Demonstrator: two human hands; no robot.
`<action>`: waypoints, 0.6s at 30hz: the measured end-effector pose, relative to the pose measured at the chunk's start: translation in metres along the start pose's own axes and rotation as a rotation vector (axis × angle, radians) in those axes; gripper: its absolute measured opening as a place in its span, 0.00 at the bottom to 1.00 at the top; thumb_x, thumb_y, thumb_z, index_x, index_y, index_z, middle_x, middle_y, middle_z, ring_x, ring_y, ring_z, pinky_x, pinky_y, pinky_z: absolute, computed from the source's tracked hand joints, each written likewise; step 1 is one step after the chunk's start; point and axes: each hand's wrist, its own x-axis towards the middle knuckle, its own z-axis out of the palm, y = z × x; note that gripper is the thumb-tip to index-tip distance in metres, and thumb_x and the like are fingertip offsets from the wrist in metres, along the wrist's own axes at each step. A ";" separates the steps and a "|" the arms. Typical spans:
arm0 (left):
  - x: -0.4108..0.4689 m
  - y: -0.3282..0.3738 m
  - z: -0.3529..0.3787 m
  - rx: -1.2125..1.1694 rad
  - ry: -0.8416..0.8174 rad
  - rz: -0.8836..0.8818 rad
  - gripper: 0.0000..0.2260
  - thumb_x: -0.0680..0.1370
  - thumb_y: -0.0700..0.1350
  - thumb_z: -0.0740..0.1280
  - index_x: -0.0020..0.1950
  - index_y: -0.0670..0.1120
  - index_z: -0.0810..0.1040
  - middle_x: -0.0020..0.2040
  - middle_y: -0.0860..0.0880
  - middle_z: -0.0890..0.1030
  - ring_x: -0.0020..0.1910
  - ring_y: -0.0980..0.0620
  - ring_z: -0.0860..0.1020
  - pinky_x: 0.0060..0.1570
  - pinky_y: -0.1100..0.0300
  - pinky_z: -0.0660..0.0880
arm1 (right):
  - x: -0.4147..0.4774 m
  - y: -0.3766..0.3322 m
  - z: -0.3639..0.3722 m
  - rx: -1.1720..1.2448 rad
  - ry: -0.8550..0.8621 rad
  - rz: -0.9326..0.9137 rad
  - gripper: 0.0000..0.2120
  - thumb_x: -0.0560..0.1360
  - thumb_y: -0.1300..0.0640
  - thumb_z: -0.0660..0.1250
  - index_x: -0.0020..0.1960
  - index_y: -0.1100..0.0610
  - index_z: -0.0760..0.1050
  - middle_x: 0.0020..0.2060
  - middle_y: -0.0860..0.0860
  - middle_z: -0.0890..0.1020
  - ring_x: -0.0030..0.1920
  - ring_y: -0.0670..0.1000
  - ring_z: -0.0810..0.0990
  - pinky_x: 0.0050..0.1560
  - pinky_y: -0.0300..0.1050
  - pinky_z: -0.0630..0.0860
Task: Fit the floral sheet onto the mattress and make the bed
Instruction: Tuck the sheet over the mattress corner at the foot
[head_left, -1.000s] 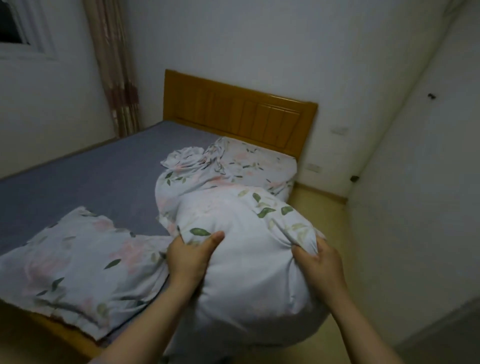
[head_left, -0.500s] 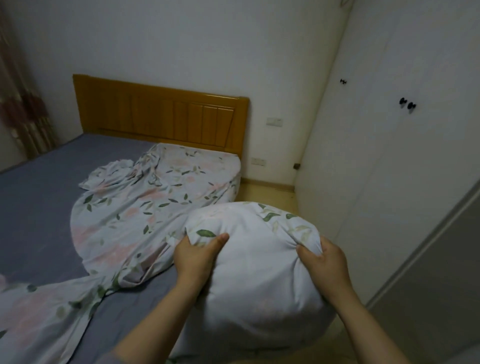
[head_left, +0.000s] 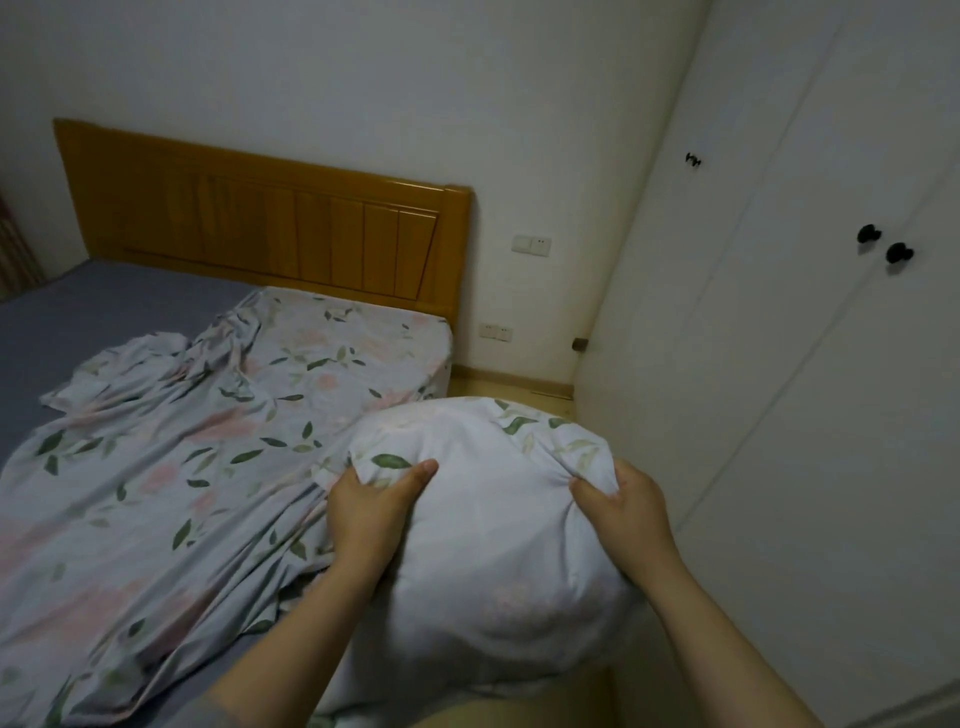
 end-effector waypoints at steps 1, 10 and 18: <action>0.011 -0.001 0.017 0.005 0.003 -0.006 0.30 0.60 0.57 0.79 0.57 0.44 0.80 0.53 0.48 0.82 0.53 0.48 0.79 0.57 0.56 0.73 | 0.020 0.007 0.000 0.001 -0.005 -0.003 0.13 0.70 0.51 0.69 0.49 0.59 0.79 0.45 0.54 0.82 0.46 0.54 0.79 0.46 0.45 0.75; 0.107 0.016 0.156 -0.039 0.136 -0.048 0.30 0.60 0.55 0.79 0.57 0.44 0.80 0.54 0.46 0.82 0.54 0.46 0.79 0.59 0.52 0.75 | 0.217 0.053 -0.006 0.047 -0.133 -0.110 0.13 0.71 0.54 0.69 0.53 0.58 0.79 0.48 0.53 0.83 0.49 0.53 0.80 0.51 0.46 0.76; 0.212 0.027 0.236 -0.042 0.258 -0.062 0.22 0.63 0.52 0.79 0.52 0.45 0.81 0.48 0.49 0.83 0.48 0.48 0.80 0.50 0.59 0.73 | 0.376 0.068 0.035 0.067 -0.240 -0.152 0.11 0.73 0.54 0.68 0.52 0.59 0.78 0.47 0.52 0.81 0.46 0.51 0.79 0.46 0.44 0.76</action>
